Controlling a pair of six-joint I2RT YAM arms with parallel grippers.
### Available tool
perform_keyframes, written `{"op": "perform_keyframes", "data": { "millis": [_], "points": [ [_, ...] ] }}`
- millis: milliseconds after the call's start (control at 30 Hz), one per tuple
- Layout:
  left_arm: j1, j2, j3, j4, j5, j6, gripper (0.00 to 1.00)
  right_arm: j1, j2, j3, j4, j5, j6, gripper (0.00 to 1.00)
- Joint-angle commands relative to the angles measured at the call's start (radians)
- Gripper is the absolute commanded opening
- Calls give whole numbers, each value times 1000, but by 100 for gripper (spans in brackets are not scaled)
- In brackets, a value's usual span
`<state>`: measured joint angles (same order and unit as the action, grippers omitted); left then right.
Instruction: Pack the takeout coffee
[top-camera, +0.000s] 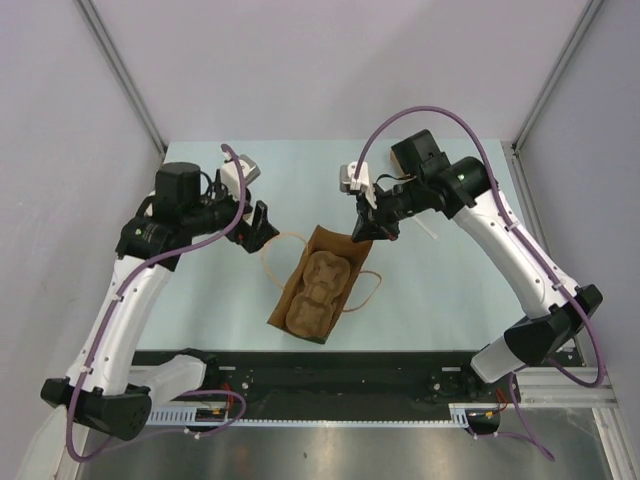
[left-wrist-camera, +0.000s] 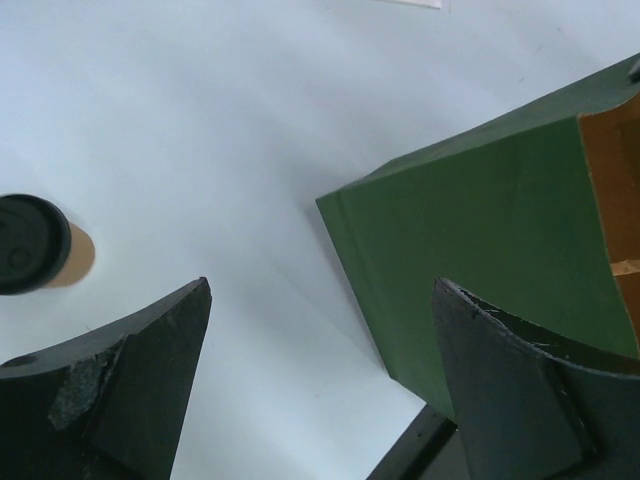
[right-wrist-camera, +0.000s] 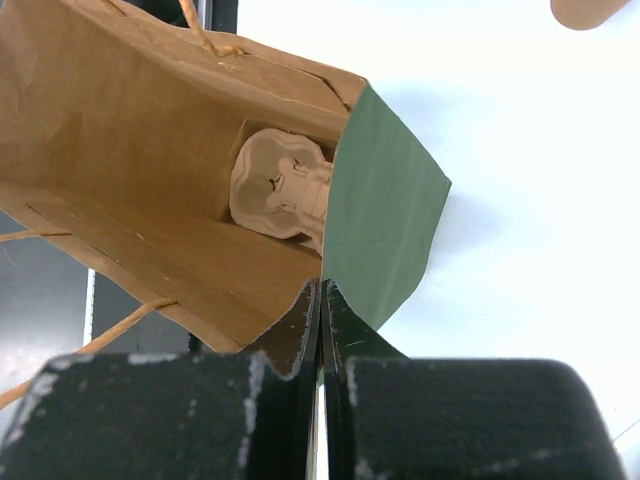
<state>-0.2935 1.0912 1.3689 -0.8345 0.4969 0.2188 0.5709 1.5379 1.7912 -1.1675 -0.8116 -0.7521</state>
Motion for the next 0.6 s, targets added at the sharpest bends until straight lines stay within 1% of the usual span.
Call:
{"op": "perform_keyframes", "data": {
  "millis": [0,67,167,267,367,467,567],
  "points": [
    [25,-60,-57,107,85,-51,96,47,-24,49,26,101,30,0],
    [27,-57,-59,88,77,-70,97,78,-4,100,23,126,39,0],
    [62,-48,-97,95,101,-125,97,78,77,187,-23,115,46,0],
    [112,-21,-133,135,146,-186,97,43,139,206,-52,80,66,0],
    [122,30,-120,153,140,-203,98,8,182,214,-11,37,105,0],
    [122,59,-111,164,138,-213,100,-23,243,267,-1,35,64,2],
    [122,79,-133,184,132,-213,100,-52,322,355,-47,5,30,5]
  ]
}}
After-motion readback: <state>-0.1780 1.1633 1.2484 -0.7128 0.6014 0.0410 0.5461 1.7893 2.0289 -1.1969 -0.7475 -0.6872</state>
